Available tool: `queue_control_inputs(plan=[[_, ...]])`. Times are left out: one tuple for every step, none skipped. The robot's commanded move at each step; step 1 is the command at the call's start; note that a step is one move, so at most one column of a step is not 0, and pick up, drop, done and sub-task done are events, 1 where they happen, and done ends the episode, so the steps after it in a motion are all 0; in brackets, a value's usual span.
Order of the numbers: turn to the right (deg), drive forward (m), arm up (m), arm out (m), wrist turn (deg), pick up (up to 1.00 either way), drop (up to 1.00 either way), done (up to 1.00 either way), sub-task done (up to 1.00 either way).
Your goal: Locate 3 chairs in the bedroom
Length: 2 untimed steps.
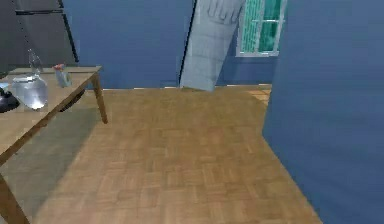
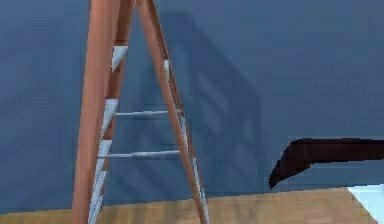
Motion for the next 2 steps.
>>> queue_control_inputs(plan=[[0.0,0.85,0.00,0.00,0.0,0.00,0.00,0.00,0.00],[15.0,0.00,0.00,0.00,0.0,0.00,0.00,0.00,0.00]])
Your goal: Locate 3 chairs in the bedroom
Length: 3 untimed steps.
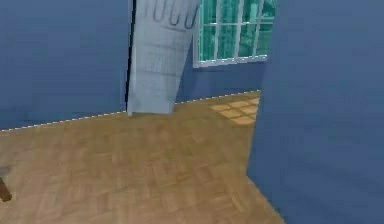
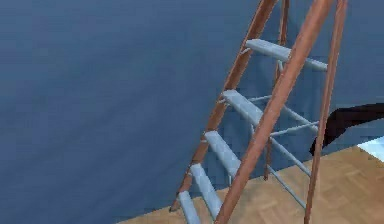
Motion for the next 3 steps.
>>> queue_control_inputs(plan=[[0.0,1.00,0.00,0.00,0.0,0.00,0.00,0.00,0.00],[3.0,0.00,0.00,0.00,0.0,0.00,0.00,0.00,0.00],[0.0,0.40,0.00,0.00,0.0,0.00,0.00,0.00,0.00]])
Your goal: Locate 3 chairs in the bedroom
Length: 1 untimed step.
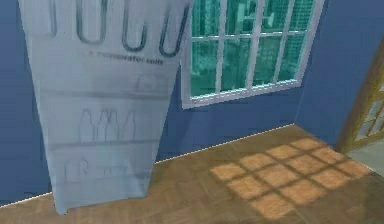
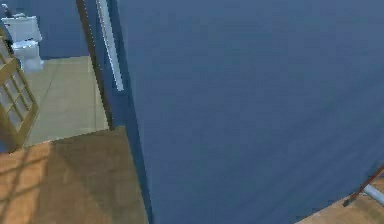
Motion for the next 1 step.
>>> queue_control_inputs(plan=[[21.0,0.00,0.00,0.00,0.0,0.00,0.00,0.00,0.00]])
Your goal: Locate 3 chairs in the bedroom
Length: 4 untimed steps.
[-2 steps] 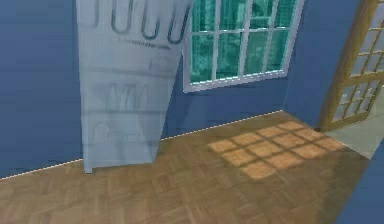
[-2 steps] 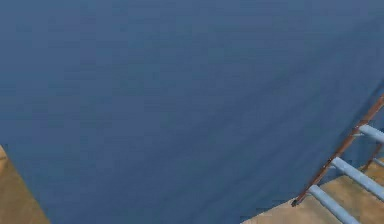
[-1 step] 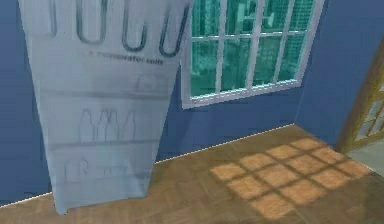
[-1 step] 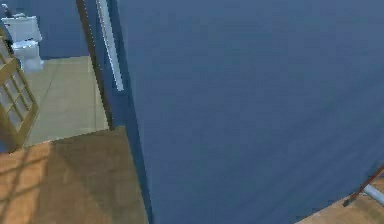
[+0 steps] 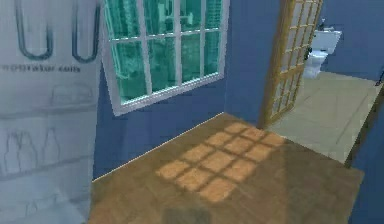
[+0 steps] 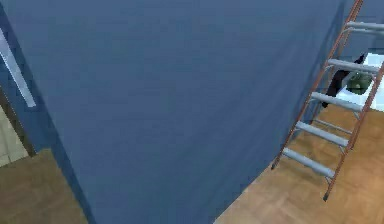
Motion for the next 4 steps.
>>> queue_control_inputs(plan=[[0.0,0.40,0.00,0.00,0.0,0.00,0.00,0.00,0.00],[30.0,0.00,0.00,0.00,0.0,0.00,0.00,0.00,0.00],[0.0,1.00,0.00,0.00,0.0,0.00,0.00,0.00,0.00],[3.0,0.00,0.00,0.00,0.0,0.00,0.00,0.00,0.00]])
